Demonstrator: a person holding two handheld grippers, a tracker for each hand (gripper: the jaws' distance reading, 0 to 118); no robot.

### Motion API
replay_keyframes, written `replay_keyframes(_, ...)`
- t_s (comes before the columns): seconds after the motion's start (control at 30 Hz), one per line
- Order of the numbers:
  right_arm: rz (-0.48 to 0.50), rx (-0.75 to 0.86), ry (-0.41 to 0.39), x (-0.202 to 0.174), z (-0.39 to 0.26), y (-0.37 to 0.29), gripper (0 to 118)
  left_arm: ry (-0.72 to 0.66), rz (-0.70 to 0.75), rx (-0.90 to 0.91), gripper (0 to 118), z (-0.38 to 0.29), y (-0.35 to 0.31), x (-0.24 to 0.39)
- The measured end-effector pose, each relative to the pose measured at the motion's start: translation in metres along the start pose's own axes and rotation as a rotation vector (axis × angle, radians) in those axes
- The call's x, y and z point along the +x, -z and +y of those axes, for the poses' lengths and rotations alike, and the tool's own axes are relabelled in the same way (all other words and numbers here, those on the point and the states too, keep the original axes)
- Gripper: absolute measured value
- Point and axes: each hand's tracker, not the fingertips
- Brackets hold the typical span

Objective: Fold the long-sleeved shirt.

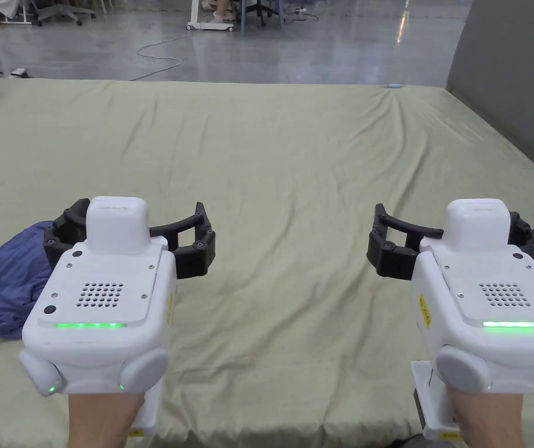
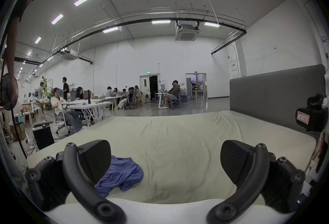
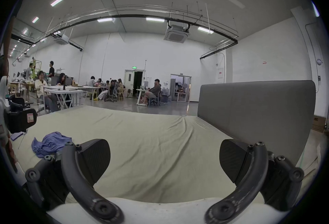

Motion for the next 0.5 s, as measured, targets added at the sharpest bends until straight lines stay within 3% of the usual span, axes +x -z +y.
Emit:
replay_keyframes(0.23, 0.008, -0.008, 0.017, -0.0007, -0.0030, 0.0015, 118, 0.031, -0.022, -0.005, 118, -0.0030, -0.0005, 0.0039)
replay_keyframes(0.5, 0.003, -0.016, 0.007, 0.0025, -0.0054, 0.0019, 118, -0.037, -0.047, -0.016, 118, -0.0038, 0.0012, -0.0029)
